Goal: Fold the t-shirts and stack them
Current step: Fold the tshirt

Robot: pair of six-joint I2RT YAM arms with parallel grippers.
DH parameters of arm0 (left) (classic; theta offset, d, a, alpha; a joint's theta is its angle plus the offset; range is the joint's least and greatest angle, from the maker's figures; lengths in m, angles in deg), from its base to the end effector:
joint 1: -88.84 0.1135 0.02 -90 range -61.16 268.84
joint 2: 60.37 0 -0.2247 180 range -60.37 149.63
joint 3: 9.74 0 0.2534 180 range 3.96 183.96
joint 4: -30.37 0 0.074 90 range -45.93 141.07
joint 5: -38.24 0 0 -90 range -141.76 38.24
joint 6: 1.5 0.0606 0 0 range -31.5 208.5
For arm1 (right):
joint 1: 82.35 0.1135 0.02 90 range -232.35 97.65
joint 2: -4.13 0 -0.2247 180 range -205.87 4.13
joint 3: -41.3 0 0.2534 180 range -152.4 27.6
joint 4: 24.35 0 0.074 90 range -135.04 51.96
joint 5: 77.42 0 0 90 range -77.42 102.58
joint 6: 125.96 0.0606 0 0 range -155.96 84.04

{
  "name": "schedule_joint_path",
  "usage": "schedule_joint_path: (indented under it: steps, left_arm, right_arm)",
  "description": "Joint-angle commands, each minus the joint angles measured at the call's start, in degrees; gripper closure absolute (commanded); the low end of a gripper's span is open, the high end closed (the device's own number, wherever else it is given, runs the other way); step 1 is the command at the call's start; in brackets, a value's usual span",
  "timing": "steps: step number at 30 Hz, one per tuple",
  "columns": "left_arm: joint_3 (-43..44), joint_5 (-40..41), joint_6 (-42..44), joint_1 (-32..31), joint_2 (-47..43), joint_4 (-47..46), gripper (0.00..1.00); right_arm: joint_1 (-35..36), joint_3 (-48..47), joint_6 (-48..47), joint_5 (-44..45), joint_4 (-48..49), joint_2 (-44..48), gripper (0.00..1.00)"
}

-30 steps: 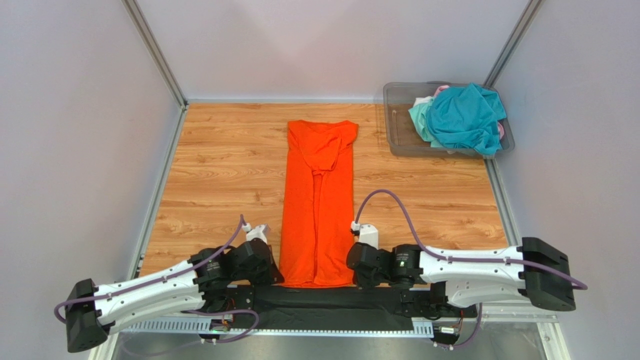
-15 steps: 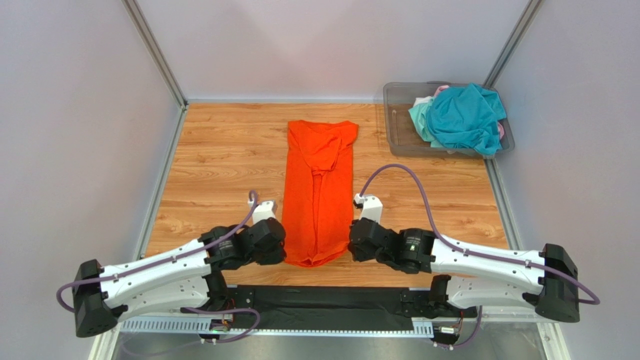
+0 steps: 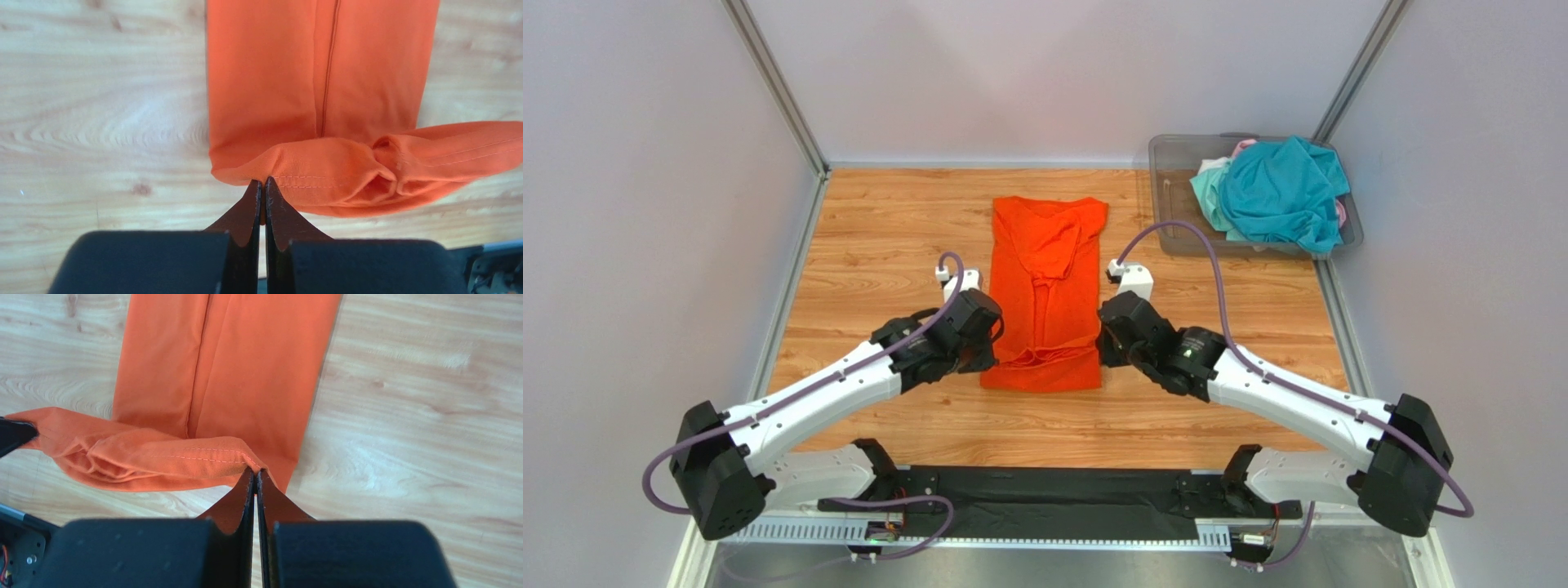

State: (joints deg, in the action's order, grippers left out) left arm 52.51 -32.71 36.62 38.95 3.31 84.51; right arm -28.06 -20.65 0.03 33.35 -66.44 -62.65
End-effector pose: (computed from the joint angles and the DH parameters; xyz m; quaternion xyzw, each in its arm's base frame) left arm 0.1749 -0.1769 0.2003 -0.0653 0.9410 -0.1267 0.3068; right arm 0.1769 0.2093 0.2032 -0.0801 0.9138 0.1377 0.3736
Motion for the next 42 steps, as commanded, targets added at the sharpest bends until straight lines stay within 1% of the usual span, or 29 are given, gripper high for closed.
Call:
schedule_joint_path:
  steps: [1,5,7,11,15,20,25,30,34,37,40,41,42]
  left_arm:
    - [3.9,0.0,6.9,2.9,1.4,-4.5,1.0]
    - [7.4,-0.9,8.8,6.1,4.6,-6.3,1.0]
    - [9.1,-2.9,10.0,7.8,7.2,-7.8,1.0]
    - [12.4,-3.5,12.1,10.5,13.3,-8.3,1.0]
    - [16.2,-4.2,13.5,13.4,17.1,-8.7,1.0]
    - [18.7,-4.5,15.5,14.9,21.6,-9.3,1.0]
    - [22.6,-4.5,15.1,16.5,27.5,-8.8,1.0]
    - [25.9,-2.1,14.7,18.2,33.5,-8.8,1.0]
    - [27.6,-3.7,15.3,19.7,36.9,-9.5,1.0]
    - [29.0,-5.0,15.7,20.6,40.5,-9.4,0.97]
    - [29.8,-6.1,15.7,21.1,42.0,-9.5,0.94]
    - [30.1,-6.7,15.7,21.1,42.6,-9.5,0.93]
    - [30.3,-6.8,15.9,21.2,42.8,-9.5,0.87]
  right_arm:
    - [-3.0,-4.1,-4.7,-2.2,4.6,-1.8,1.0]
    - [-6.1,-7.1,-7.2,-2.9,5.5,-5.5,1.0]
    - [-7.6,-9.0,-7.8,-3.4,5.4,-7.0,1.0]
    - [-10.1,-11.9,-9.0,-3.5,5.7,-11.5,1.0]
    - [-12.8,-14.9,-10.1,-4.2,6.3,-15.4,1.0]
    - [-15.1,-17.7,-10.9,-4.8,6.4,-19.3,1.0]
    - [-16.9,-19.8,-11.9,-6.2,6.7,-24.1,1.0]
    - [-19.5,-22.7,-11.8,-6.7,7.3,-29.2,1.0]
    - [-20.4,-23.8,-12.0,-7.6,8.6,-33.4,1.0]
    - [-20.8,-24.4,-11.9,-8.2,9.1,-35.6,1.0]
    - [-21.8,-25.3,-11.7,-9.1,9.3,-37.7,0.99]
    - [-22.3,-25.5,-12.0,-9.9,9.2,-38.2,0.97]
    - [-22.6,-25.7,-12.2,-10.1,9.2,-39.1,0.94]
